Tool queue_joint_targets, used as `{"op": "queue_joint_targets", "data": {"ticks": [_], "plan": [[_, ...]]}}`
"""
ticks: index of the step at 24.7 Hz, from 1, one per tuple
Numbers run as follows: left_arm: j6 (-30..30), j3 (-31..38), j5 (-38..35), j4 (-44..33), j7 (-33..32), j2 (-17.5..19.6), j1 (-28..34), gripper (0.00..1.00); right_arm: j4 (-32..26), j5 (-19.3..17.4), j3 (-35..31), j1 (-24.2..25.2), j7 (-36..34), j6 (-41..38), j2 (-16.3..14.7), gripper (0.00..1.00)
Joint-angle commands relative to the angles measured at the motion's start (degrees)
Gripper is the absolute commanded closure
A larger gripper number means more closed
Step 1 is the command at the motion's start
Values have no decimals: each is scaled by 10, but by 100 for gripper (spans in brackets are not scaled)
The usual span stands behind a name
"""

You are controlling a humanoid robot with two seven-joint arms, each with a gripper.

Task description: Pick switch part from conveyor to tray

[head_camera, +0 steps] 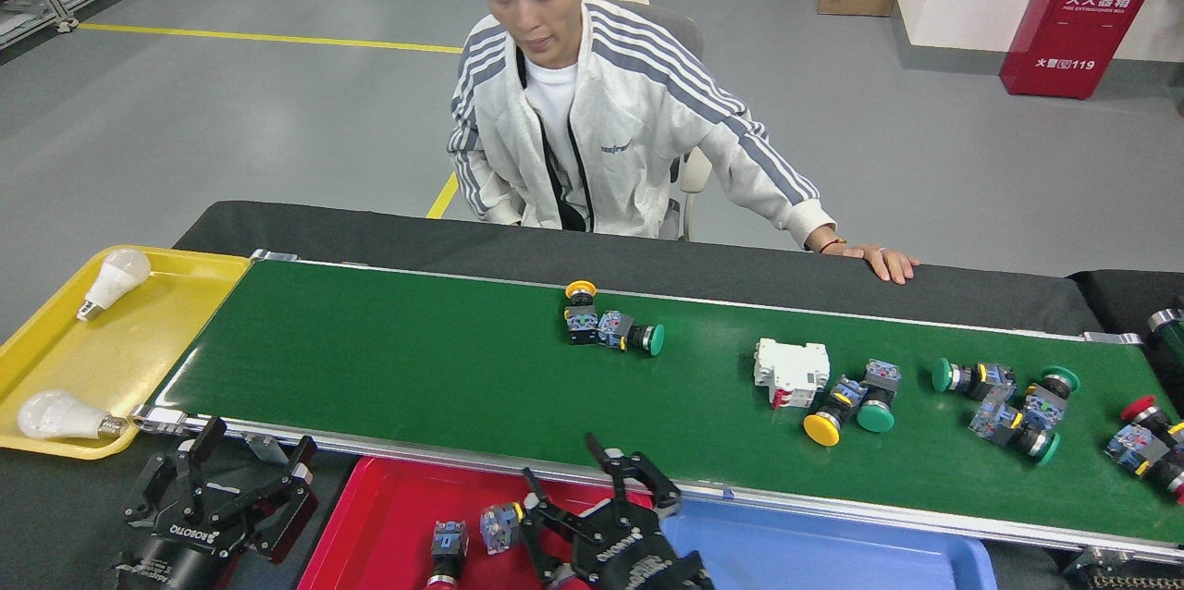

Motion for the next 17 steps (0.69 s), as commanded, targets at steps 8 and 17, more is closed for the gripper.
{"op": "queue_joint_targets", "data": {"ticks": [8, 17], "plan": [[29, -88, -20, -8, -17, -29, -41, 0, -16, -4, -133, 107, -165, 110, 40, 2], [191, -267, -111, 226, -32, -88, -239, 0, 14, 26, -103, 61, -103, 163, 92, 3]]}}
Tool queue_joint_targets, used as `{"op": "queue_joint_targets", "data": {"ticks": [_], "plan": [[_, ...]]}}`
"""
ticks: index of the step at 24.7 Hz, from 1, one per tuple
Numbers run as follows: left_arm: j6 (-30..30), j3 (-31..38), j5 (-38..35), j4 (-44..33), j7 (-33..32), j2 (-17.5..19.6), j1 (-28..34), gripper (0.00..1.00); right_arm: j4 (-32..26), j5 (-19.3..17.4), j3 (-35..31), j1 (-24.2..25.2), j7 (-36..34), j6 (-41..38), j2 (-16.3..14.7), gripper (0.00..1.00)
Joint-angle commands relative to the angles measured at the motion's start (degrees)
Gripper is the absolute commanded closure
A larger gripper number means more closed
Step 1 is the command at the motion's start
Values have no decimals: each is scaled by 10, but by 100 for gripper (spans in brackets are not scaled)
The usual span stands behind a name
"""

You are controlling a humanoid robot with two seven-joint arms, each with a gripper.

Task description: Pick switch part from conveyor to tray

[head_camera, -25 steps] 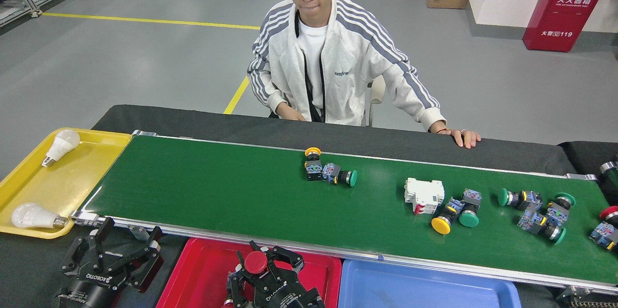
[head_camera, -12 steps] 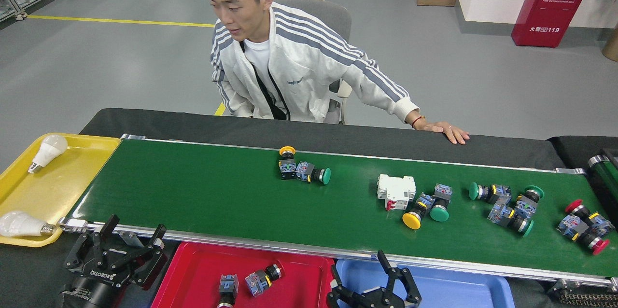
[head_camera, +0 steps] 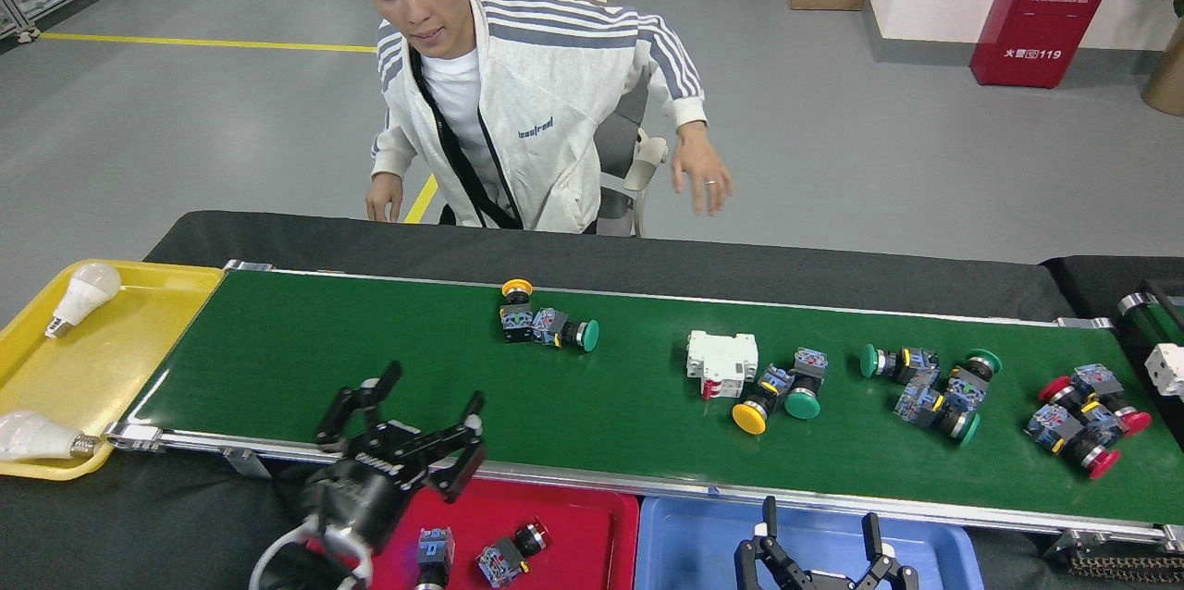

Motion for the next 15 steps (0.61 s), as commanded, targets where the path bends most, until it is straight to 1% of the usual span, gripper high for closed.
{"op": "queue_joint_targets", "data": {"ticks": [1, 2, 3, 5, 7, 8, 10, 11, 13, 15], "plan": [[28, 0, -2, 47, 4, -1, -36, 0, 11, 25, 17, -28, 33, 7, 18, 3], [30, 3, -2, 73, 5, 0, -54, 0, 28, 43, 23, -44, 49, 19, 26, 4], [35, 3, -2, 95, 6, 2, -70, 0, 42, 51, 32, -61, 71, 36, 31, 4], [50, 3, -2, 133, 8, 4, -94, 0, 74, 50, 70, -111, 109, 69, 30, 4], [59, 2, -2, 172, 9, 4, -121, 0, 139, 44, 91, -172, 127, 104, 30, 4], [61, 2, -2, 189, 9, 4, -132, 0, 162, 36, 94, -198, 130, 117, 31, 4], [64, 2, -2, 227, 23, 4, -156, 0, 196, 2, 109, -244, 132, 123, 32, 4], [76, -1, -3, 253, 32, 4, -172, 0, 219, -17, 127, -268, 132, 123, 32, 4], [94, -3, -2, 296, 45, 4, -195, 0, 266, -43, 144, -304, 132, 126, 32, 4], [95, 1, -2, 337, 53, 6, -217, 0, 298, -70, 146, -330, 132, 127, 32, 4]]}}
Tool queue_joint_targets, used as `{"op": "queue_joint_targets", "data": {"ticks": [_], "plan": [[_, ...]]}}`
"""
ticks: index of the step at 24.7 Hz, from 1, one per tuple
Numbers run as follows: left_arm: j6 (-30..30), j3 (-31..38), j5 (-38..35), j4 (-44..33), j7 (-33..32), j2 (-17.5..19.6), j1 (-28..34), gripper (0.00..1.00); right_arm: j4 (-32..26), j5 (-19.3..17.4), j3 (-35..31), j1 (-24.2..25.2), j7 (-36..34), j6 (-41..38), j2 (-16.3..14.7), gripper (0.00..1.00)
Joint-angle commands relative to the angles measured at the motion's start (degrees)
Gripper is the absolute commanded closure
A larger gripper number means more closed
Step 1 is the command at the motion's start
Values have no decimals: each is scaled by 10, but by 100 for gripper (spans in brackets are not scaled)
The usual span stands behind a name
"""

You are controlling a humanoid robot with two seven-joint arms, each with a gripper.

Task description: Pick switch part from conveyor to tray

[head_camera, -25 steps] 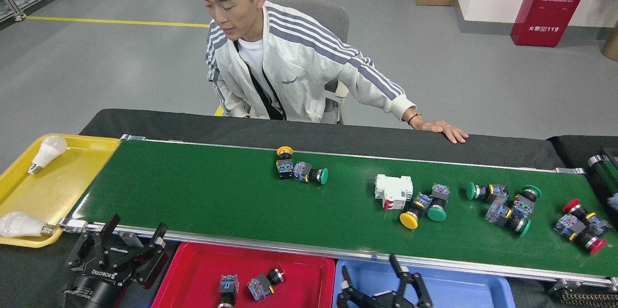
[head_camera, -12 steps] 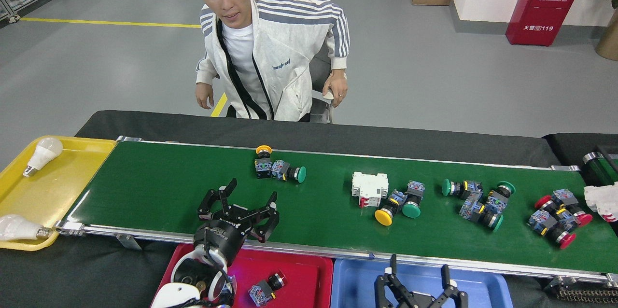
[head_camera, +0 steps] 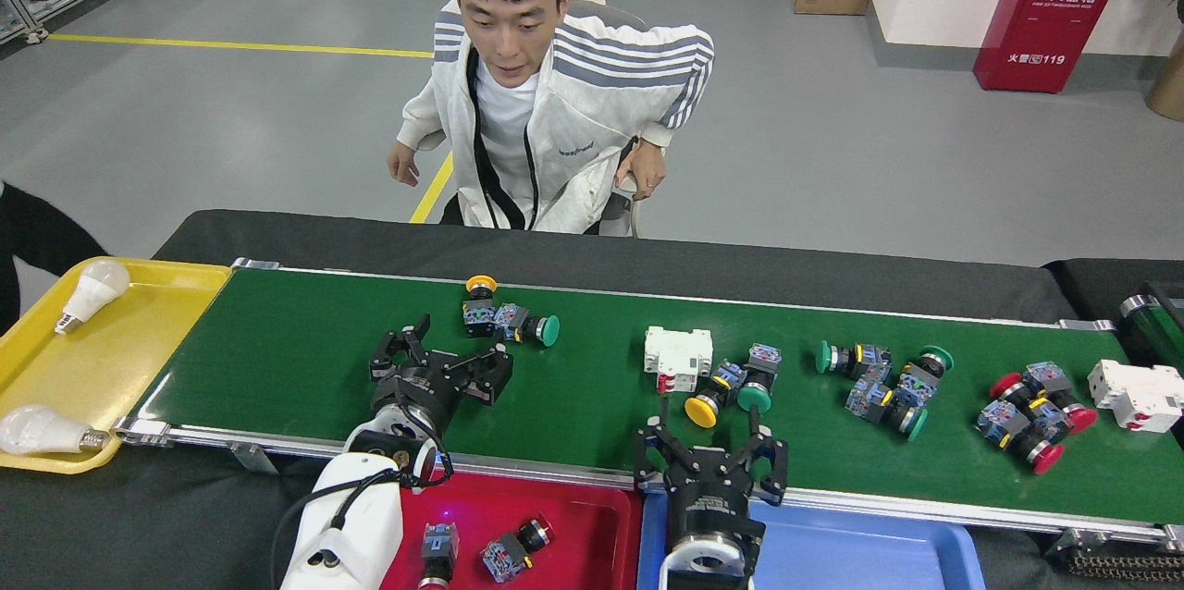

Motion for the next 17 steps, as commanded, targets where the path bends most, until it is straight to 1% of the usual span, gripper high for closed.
{"op": "queue_joint_targets", "data": {"ticks": [1, 4, 5, 6, 7, 9, 10, 11, 14, 15, 17], "plan": [[8, 3, -1, 22, 18, 5, -25, 0, 15, -15, 2, -22, 0, 3, 6, 4], [8, 4, 1, 50, 23, 5, -38, 0, 51, -38, 2, -43, 0, -2, 6, 4], [8, 5, 3, 58, 23, 4, -43, 0, 59, -53, 2, -53, -1, -2, 6, 7], [10, 6, 3, 70, 23, 4, -49, 0, 64, -68, 3, -61, -3, -2, 6, 19], [12, 6, 4, 87, 23, 4, -59, 0, 66, -74, 4, -69, -2, -5, 6, 39], [18, 12, 5, 132, 26, 4, -85, 0, 66, -77, 10, -79, 0, -23, 4, 82], [28, 21, 6, 158, 31, 4, -99, 1, 66, -77, 10, -81, 0, -34, 4, 94], [40, 30, 6, 177, 36, 4, -109, 2, 66, -77, 10, -82, 0, -41, 4, 99], [72, 40, 6, 227, 41, 5, -133, 8, 61, -74, 11, -82, 0, -44, 6, 99], [76, 40, 6, 235, 42, 6, -135, 13, 57, -73, 12, -82, 0, -45, 6, 99], [76, 46, 13, 243, 41, 10, -135, 26, 41, -73, 22, -81, 0, -51, 5, 99]]}}
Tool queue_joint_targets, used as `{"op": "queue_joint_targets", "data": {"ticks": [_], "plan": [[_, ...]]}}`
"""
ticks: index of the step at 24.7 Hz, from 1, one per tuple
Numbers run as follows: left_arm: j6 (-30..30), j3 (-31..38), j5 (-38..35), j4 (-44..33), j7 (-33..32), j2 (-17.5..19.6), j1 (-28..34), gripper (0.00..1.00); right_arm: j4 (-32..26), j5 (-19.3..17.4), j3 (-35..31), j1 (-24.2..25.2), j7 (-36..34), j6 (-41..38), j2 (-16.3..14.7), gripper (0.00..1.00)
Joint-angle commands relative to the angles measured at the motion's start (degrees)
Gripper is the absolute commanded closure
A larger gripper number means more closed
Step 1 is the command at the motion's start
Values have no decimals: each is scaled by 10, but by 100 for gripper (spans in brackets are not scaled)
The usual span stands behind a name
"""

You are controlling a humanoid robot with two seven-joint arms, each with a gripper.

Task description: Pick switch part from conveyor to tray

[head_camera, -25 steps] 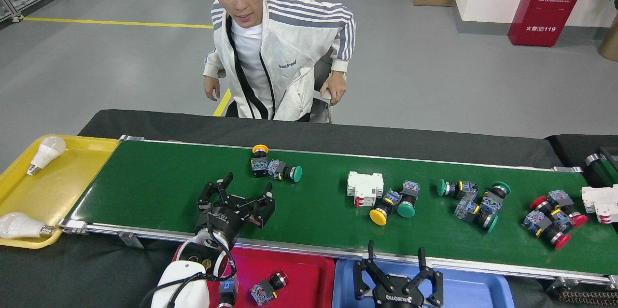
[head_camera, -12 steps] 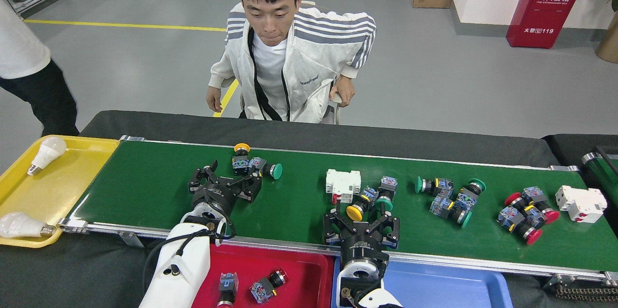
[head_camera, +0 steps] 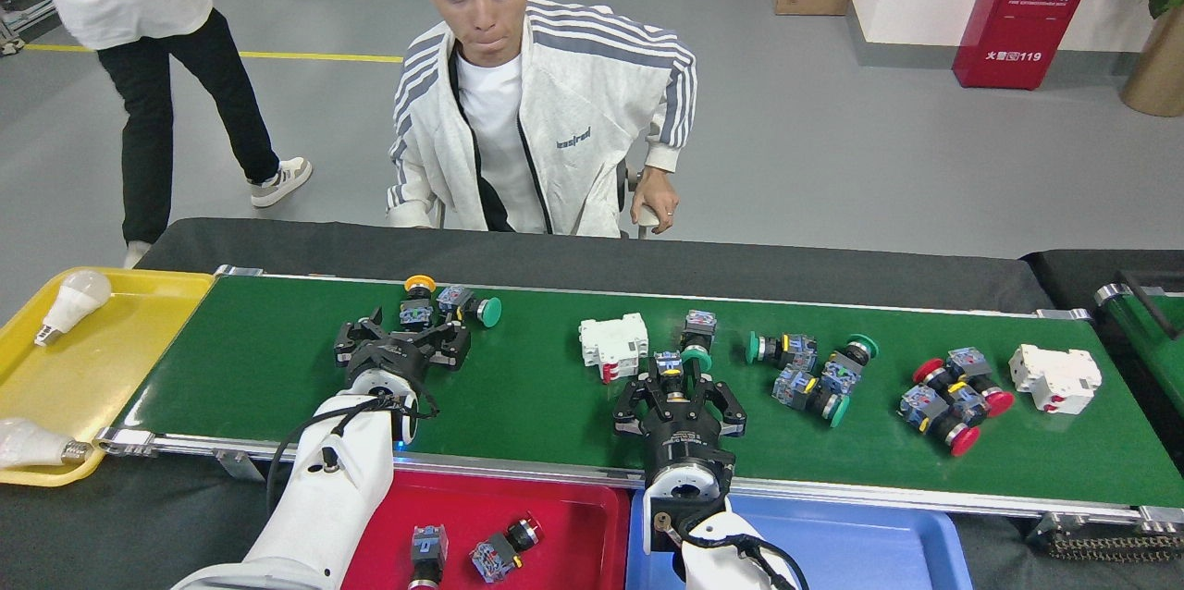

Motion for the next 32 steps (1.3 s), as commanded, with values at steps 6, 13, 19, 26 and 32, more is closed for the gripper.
{"op": "queue_joint_targets", "data": {"ticks": [6, 13, 19, 26, 32], "plan": [[-10, 23, 39, 14, 4, 42, -12, 73, -131, 4, 90, 22, -2, -28, -6, 99], [-54, 13, 92, 8, 34, 42, 8, 96, -196, 52, 251, 99, -6, -21, -7, 1], [-202, -25, 92, -218, 35, 49, 135, 97, -260, 53, 207, 118, -9, 20, -50, 1], [-394, -19, 93, -648, -19, 129, 438, 92, -334, 53, 26, 183, -95, 154, -177, 1], [-390, -6, 91, -755, -46, 136, 563, 0, -376, 42, -114, 301, -96, 103, -260, 1]]}}
